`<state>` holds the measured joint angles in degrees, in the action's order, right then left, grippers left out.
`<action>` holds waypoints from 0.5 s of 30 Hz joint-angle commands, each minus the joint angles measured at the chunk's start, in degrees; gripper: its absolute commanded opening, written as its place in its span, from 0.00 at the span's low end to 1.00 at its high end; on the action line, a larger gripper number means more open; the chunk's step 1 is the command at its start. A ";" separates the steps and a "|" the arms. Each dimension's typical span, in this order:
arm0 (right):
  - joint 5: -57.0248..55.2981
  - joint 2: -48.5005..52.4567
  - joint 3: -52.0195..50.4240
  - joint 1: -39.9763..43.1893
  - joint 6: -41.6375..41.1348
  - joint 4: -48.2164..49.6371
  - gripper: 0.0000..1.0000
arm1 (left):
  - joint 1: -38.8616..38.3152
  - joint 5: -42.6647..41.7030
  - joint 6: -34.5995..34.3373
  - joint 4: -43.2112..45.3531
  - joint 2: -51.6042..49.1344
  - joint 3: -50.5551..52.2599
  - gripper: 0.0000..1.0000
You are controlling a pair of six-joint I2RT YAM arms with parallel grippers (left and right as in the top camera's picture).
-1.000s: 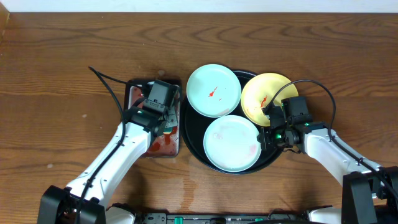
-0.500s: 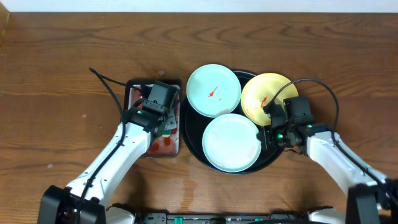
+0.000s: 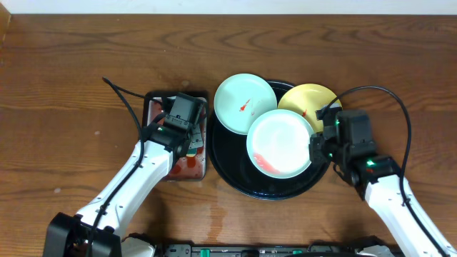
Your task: Clean dirty plates on tray and stack at the side
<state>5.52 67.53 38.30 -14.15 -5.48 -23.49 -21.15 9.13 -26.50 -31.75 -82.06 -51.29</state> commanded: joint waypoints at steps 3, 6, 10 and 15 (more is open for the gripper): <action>-14.49 -3.21 1.14 -7.41 1.05 1.53 0.01 | 0.24 -0.04 1.01 0.33 0.61 0.57 0.08; -23.61 -3.78 1.14 -12.85 1.75 2.34 0.01 | 0.24 -0.04 1.01 0.33 0.39 0.55 0.08; -32.65 -3.78 1.14 -20.00 6.14 3.78 0.01 | 0.24 -0.04 1.01 0.37 0.39 0.57 0.08; -49.22 -3.78 1.14 -31.67 13.00 6.14 0.01 | 0.24 -0.04 1.01 0.74 0.39 0.57 0.08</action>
<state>-27.59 64.49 38.30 -39.59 1.89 -18.83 -21.15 8.95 -26.50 -31.38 -82.06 -51.29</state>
